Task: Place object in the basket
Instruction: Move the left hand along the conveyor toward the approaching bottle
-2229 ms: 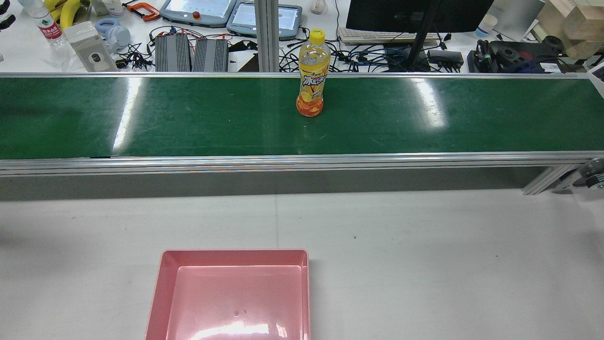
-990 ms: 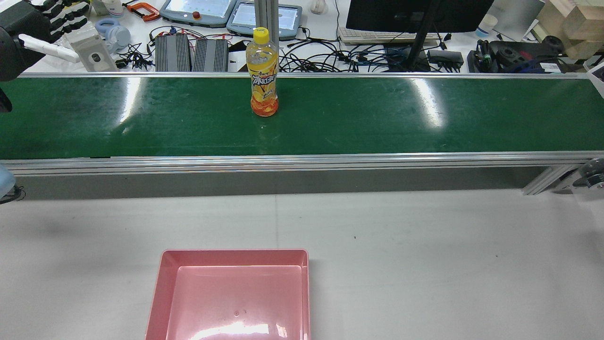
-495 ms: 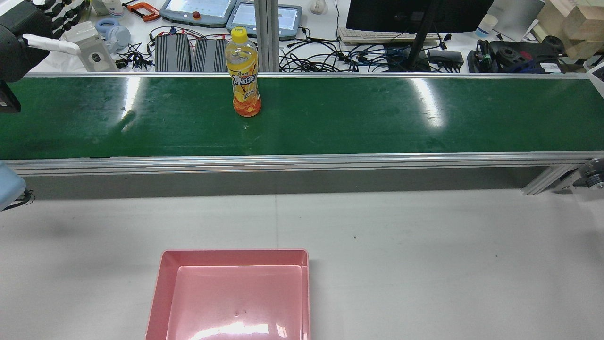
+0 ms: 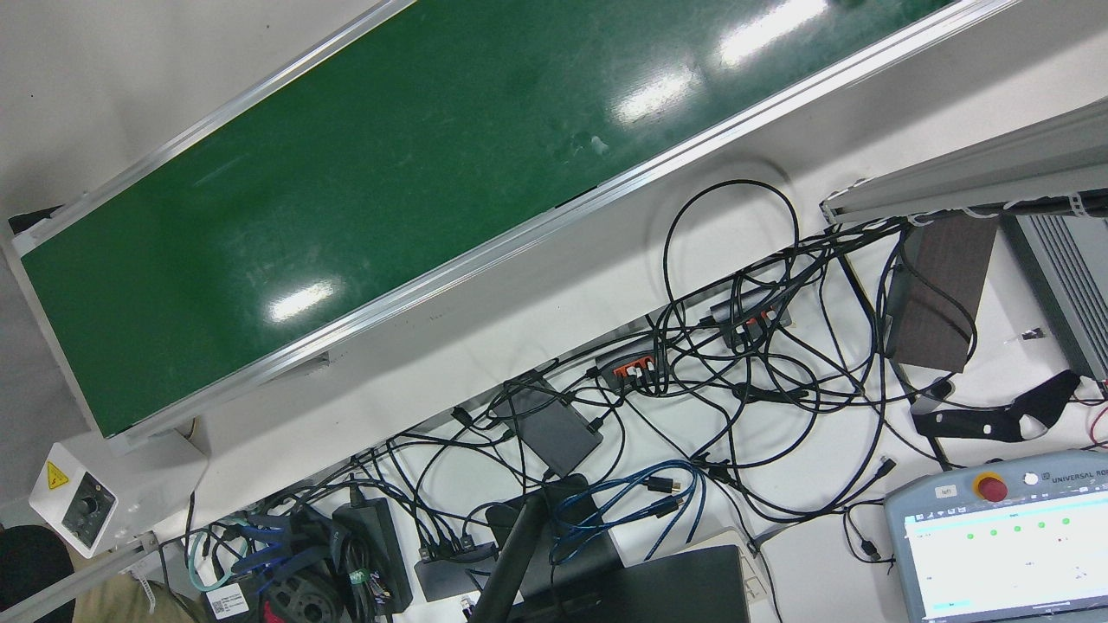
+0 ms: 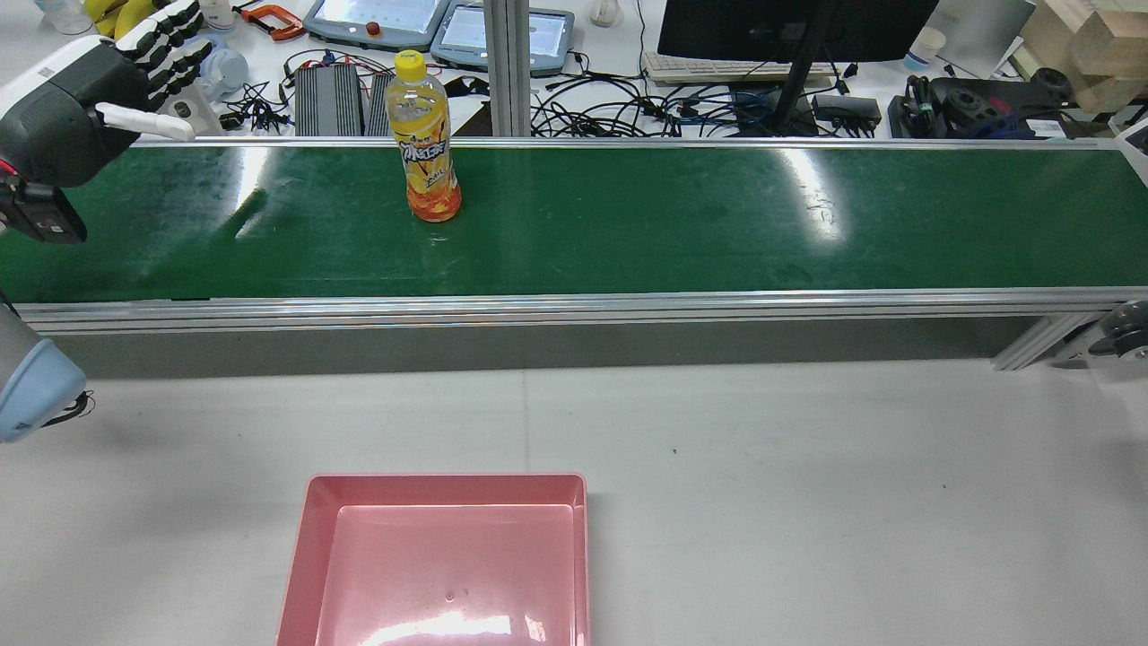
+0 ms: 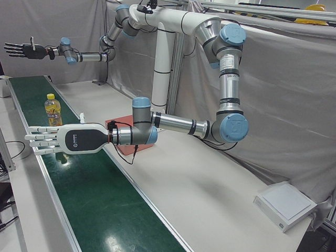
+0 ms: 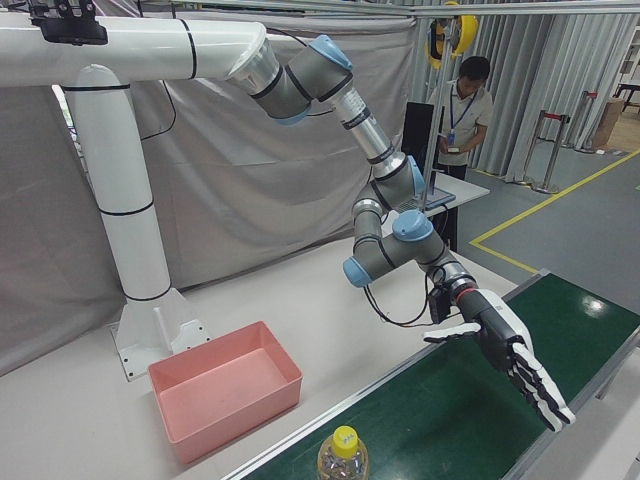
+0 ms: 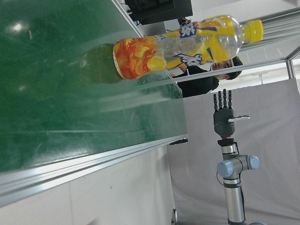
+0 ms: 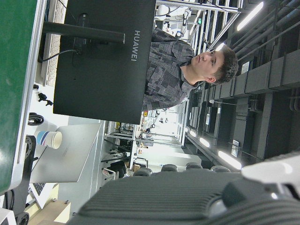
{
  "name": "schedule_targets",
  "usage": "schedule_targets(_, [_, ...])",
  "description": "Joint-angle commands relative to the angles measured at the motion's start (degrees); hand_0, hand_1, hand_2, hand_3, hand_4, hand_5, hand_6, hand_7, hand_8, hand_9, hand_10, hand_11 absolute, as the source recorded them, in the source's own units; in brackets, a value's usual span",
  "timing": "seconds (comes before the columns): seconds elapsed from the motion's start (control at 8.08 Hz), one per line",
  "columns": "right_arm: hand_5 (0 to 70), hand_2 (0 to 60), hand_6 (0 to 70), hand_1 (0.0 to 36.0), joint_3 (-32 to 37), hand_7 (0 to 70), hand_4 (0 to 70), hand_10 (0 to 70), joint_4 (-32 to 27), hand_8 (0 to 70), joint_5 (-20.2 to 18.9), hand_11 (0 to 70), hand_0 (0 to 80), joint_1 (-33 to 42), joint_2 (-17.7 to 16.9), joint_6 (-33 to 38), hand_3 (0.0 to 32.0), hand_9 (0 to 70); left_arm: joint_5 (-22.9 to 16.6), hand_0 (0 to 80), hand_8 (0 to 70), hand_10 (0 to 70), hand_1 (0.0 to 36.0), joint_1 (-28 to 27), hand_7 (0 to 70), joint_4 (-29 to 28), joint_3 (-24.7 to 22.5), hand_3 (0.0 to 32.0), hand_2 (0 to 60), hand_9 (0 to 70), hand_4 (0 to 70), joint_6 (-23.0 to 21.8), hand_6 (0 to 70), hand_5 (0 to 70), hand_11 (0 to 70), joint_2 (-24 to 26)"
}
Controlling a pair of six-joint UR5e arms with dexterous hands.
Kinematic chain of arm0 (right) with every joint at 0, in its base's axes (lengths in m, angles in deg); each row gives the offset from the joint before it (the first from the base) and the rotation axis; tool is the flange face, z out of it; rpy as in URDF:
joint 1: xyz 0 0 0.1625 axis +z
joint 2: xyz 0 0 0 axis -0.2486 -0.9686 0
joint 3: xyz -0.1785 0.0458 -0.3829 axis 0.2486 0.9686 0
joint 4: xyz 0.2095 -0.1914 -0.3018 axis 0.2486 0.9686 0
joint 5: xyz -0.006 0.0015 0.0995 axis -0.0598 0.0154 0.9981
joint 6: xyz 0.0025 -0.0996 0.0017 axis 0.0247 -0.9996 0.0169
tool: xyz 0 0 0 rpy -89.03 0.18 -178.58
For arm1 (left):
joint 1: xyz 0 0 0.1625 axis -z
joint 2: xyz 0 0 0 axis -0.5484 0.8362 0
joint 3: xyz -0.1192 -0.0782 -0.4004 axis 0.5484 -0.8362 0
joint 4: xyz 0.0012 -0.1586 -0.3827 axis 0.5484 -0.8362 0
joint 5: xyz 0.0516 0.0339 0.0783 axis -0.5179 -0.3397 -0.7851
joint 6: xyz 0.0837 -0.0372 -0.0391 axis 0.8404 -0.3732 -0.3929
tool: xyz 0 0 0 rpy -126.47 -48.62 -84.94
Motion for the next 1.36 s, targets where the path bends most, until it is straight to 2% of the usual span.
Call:
schedule_targets(0.0, [0.0, 0.0, 0.0, 0.0, 0.00, 0.0, 0.0, 0.0, 0.00, 0.0, 0.00, 0.0, 0.0, 0.00, 0.00, 0.00, 0.0, 0.0, -0.40, 52.2, 6.2, 1.6, 12.8, -0.65, 4.9, -4.15, 2.64, 4.4, 0.0, 4.5, 0.0, 0.14, 0.0, 9.9, 4.0, -0.06])
schedule_targets(0.12, [0.0, 0.0, 0.0, 0.0, 0.00, 0.0, 0.0, 0.0, 0.00, 0.0, 0.00, 0.0, 0.0, 0.00, 0.00, 0.00, 0.0, 0.0, -0.67, 52.2, 6.2, 1.9, 12.7, -0.74, 5.3, -5.03, 2.46, 2.4, 0.0, 4.7, 0.0, 0.23, 0.0, 10.3, 4.4, -0.06])
schedule_targets(0.25, [0.0, 0.0, 0.0, 0.0, 0.00, 0.0, 0.0, 0.0, 0.09, 0.0, 0.00, 0.0, 0.0, 0.00, 0.00, 0.00, 0.0, 0.0, -0.49, 52.0, 6.1, 2.0, 12.2, -2.57, 5.3, -5.30, 2.46, 3.6, 0.0, 4.5, 0.0, 0.14, 0.0, 10.2, 4.5, -0.06])
schedule_targets(0.37, [0.0, 0.0, 0.0, 0.0, 0.00, 0.0, 0.0, 0.0, 0.00, 0.0, 0.00, 0.0, 0.0, 0.00, 0.00, 0.00, 0.0, 0.0, -0.49, 53.3, 6.1, 2.5, 12.8, -3.11, 5.3, -5.21, 2.46, 1.8, 0.0, 4.4, 0.0, 0.14, 0.0, 10.8, 5.4, -0.06])
schedule_targets(0.74, [0.0, 0.0, 0.0, 0.0, 0.00, 0.0, 0.0, 0.0, 0.00, 0.0, 0.00, 0.0, 0.0, 0.00, 0.00, 0.00, 0.0, 0.0, -0.84, 55.4, 6.2, 2.9, 14.5, -3.38, 5.9, -6.69, 1.76, 0.0, 0.0, 4.5, 1.1, -0.03, 0.0, 13.0, 6.1, 0.03])
schedule_targets(0.87, [0.0, 0.0, 0.0, 0.0, 0.00, 0.0, 0.0, 0.0, 0.00, 0.0, 0.00, 0.0, 0.0, 0.00, 0.00, 0.00, 0.0, 0.0, -0.67, 55.1, 6.1, 2.2, 14.8, -5.99, 5.9, -7.58, 1.76, 0.0, 0.0, 4.3, 1.1, -0.90, 0.0, 13.9, 5.1, 0.03])
schedule_targets(0.99, [0.0, 0.0, 0.0, 0.0, 0.00, 0.0, 0.0, 0.0, 0.00, 0.0, 0.00, 0.0, 0.0, 0.00, 0.00, 0.00, 0.0, 0.0, -0.49, 56.6, 6.0, 2.4, 15.8, -6.45, 6.0, -6.89, 1.85, 0.0, 0.0, 4.3, 2.5, -1.00, 0.0, 15.0, 5.6, 0.37])
schedule_targets(1.24, [0.0, 0.0, 0.0, 0.0, 0.00, 0.0, 0.0, 0.0, 0.00, 0.0, 0.00, 0.0, 0.0, 0.00, 0.00, 0.00, 0.0, 0.0, -0.32, 56.8, 5.2, 3.4, 17.6, -6.54, 6.4, -6.09, 1.76, 0.4, 0.0, 3.7, 0.2, -1.35, 0.0, 15.8, 7.1, 0.64])
